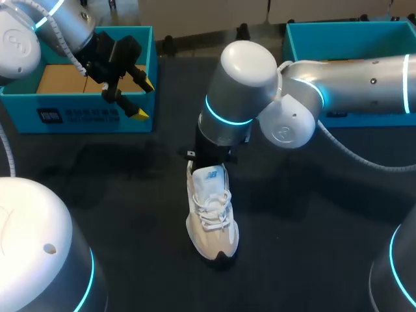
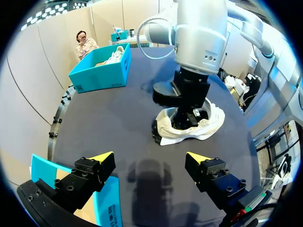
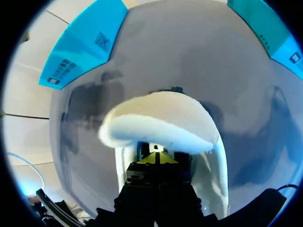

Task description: Take the shoe out of the shoebox, open the shoe tongue, remove and reinsert the insole, then place the shoe into the shoebox

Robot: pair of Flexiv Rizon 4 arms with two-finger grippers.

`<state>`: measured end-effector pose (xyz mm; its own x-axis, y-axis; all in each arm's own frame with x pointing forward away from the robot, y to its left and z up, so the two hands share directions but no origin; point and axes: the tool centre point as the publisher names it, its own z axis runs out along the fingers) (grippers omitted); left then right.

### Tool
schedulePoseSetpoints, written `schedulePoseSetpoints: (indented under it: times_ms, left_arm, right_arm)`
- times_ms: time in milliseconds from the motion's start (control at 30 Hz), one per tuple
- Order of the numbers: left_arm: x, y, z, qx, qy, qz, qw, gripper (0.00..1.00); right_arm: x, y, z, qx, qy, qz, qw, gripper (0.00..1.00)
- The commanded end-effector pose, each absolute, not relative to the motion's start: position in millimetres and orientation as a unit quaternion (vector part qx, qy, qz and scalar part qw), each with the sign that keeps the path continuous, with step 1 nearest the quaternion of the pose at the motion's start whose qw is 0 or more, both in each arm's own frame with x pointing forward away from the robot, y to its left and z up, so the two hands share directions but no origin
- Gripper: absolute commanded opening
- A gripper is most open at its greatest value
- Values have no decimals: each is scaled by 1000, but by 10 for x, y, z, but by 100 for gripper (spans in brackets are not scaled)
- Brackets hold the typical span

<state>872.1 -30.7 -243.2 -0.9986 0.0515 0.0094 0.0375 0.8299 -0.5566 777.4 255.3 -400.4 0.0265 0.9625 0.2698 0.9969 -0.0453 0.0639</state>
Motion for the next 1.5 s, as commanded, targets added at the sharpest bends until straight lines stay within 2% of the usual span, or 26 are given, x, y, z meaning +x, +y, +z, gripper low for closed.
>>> schedulePoseSetpoints:
  times_ms: [33, 300, 467, 767, 1167, 1500]
  left_arm:
    - [8724, -306, -2427, -23, -957, 289, 13, 100]
    - [8724, -306, -2427, -23, -957, 289, 13, 100]
    - [8724, -306, -2427, -23, -957, 289, 13, 100]
    - [8724, -306, -2427, -23, -957, 289, 13, 100]
    - [8724, -306, -2427, -23, -957, 289, 13, 100]
    - [8724, -306, -2427, -23, -957, 289, 13, 100]
  right_arm:
    - [7774, 2556, -4153, -716, -687, -104, 67, 0]
    - [7702, 2444, -4138, -736, -673, -64, -8, 0]
    - [7634, 2375, -4112, -745, -664, -48, -32, 0]
    - [7564, 2254, -4118, -753, -656, -38, -32, 0]
    - [7683, 2338, -3832, -736, -673, -70, -30, 0]
    - [7847, 2321, -4095, -730, -679, -70, -20, 0]
